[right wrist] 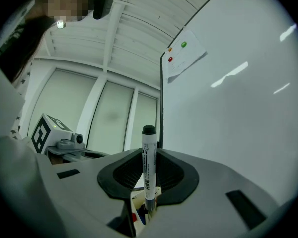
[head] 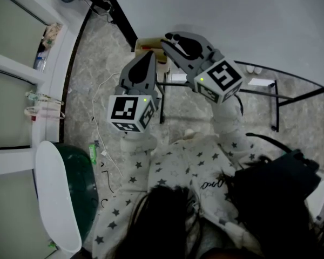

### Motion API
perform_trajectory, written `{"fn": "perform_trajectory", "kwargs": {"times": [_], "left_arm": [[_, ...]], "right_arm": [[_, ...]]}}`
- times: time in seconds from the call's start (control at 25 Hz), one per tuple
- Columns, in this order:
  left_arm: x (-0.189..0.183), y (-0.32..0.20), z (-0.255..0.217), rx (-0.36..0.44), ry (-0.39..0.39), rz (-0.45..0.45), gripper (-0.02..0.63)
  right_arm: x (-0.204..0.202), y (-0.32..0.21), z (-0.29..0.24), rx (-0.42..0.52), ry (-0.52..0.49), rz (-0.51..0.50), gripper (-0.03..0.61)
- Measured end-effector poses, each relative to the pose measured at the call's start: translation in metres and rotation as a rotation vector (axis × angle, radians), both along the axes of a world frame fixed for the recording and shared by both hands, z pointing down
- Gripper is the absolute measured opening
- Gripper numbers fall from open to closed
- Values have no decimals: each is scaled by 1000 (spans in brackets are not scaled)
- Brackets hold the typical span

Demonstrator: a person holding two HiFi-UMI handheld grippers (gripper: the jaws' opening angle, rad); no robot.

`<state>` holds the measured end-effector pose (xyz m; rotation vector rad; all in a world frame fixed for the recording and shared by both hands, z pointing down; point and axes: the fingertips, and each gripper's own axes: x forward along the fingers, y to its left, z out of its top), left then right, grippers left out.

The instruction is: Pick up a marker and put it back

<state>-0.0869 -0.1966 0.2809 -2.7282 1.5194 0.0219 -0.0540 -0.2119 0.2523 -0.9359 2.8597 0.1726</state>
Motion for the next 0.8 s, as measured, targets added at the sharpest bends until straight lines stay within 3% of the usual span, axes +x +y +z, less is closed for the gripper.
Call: {"fn": "perform_trajectory", "kwargs": {"times": [0.52,0.8], "left_arm": [[-14,-9,21,-29,12,-38,0],[-12,-8,33,-41,13,-32,0]], "right_arm": [[-11,-27,48,-108,-81,-35,75],[-14,-30,74,-137,-70,-35,75]]}}
